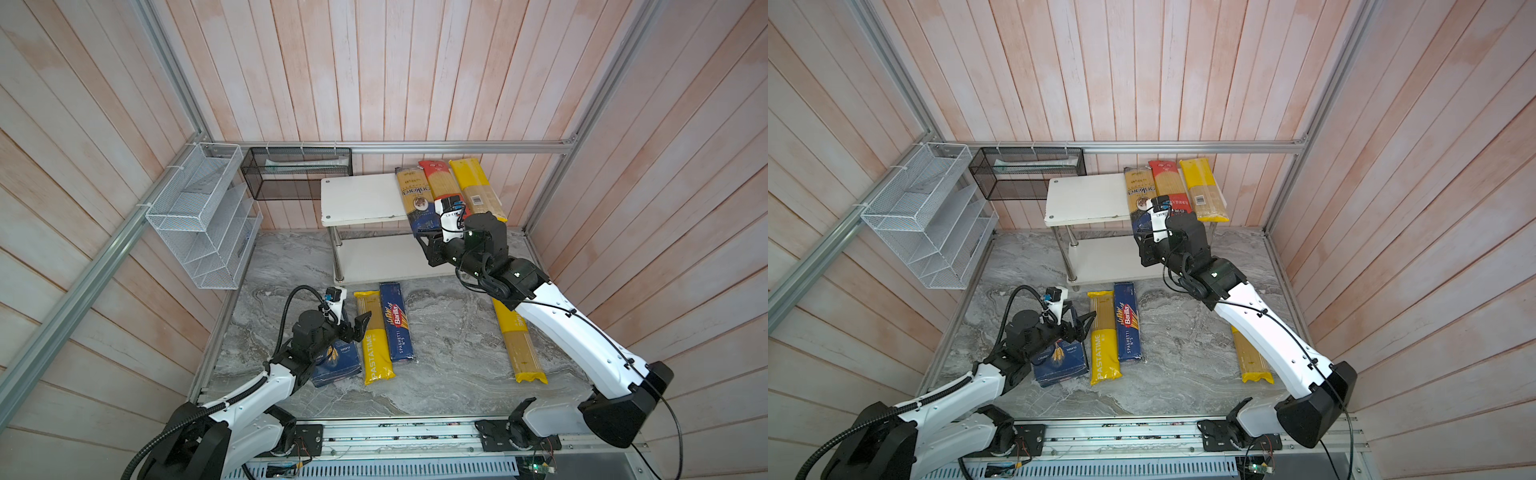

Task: Place and organize the pasta boxes and bags onto the shelf
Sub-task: 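Open the right gripper to release the Ankara bag and withdraw, then move the right gripper down over the yellow Pastatime bag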

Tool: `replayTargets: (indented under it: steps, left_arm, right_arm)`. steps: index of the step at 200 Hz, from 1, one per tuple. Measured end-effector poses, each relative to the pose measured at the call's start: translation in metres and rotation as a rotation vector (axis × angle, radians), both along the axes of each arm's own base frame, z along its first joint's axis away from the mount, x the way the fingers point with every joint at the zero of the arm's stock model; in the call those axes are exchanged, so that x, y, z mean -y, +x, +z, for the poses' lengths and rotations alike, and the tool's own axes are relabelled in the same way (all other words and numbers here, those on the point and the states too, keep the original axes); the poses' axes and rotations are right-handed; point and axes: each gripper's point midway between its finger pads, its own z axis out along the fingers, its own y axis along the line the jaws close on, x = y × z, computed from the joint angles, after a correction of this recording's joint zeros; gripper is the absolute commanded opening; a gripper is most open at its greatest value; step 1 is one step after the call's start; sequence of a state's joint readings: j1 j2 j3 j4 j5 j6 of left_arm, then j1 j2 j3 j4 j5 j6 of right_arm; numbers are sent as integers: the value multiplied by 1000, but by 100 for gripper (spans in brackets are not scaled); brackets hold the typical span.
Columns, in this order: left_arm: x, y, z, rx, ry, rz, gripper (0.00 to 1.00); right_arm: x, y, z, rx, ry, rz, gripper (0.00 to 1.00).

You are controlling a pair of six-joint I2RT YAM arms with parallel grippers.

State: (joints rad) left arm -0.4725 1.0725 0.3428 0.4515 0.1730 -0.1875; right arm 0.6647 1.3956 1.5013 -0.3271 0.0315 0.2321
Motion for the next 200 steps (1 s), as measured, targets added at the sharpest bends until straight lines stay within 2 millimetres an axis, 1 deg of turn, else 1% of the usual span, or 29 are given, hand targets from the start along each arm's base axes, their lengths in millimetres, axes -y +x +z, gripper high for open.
replayTargets:
  steps: [29,47,67,82,100,120,140,153,166,188,200]
  left_arm:
    - [0,0,0,0,0,1,100]
    - [0,0,0,0,0,1,100]
    - [0,0,0,0,0,1,100]
    - [0,0,0,0,1,1,100]
    - [0,0,0,0,0,1,100]
    - [0,0,1,3,-1,0,100]
    - [0,0,4,10,-5,1,100]
    - [-1,-1,6,16,-8,1,100]
    - [-1,-1,7,19,-10,1,100]
    - [-1,-1,8,20,-10,1,100]
    - [-1,-1,8,20,-10,0,99]
  right_arm:
    - [-3,8,-2,0,7,6,33]
    - [-5,7,-3,-6,9,19,33]
    - [-2,1,3,4,19,21,34]
    - [3,-10,11,19,29,23,35]
    - [15,-29,18,39,47,24,36]
    - [32,-54,16,44,67,13,37]
    - [50,-75,-3,22,77,-11,37]
    - [63,-86,-21,-6,74,-39,37]
    - [76,-95,-45,-45,64,-75,37]
    - [99,-104,-80,-106,47,-159,40]
    - [111,-106,-96,-140,31,-217,45]
